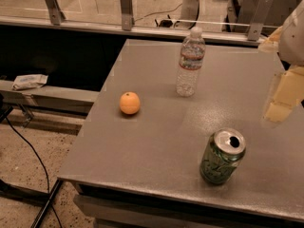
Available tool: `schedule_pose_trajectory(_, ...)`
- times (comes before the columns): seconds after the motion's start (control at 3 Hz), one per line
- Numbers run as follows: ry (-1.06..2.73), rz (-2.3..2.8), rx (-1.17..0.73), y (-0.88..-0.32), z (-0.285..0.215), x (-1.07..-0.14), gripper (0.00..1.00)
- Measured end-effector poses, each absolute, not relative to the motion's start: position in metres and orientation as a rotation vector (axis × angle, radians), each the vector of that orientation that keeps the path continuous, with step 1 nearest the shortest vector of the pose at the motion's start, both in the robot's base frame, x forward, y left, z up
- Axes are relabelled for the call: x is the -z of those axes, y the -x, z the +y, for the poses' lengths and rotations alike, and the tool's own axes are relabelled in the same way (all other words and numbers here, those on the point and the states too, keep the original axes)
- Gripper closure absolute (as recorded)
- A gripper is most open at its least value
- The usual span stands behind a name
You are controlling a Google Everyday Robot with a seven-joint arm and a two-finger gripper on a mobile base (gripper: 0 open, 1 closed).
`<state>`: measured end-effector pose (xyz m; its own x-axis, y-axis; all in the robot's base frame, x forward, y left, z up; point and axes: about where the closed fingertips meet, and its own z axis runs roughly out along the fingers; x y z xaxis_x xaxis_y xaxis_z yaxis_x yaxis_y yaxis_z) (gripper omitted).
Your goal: Move water bottle near orange
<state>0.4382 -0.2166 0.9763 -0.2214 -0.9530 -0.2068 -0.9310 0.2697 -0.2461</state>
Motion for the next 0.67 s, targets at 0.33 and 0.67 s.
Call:
schedule_pose_trajectory(0.33, 1.724, 2.231, 0.099, -0.438, -0.217, -0.976, 0.00)
schedule_pose_trajectory(0.67, 1.668, 2.199, 0.098, -0.450, -0.213, -0.976, 0.00)
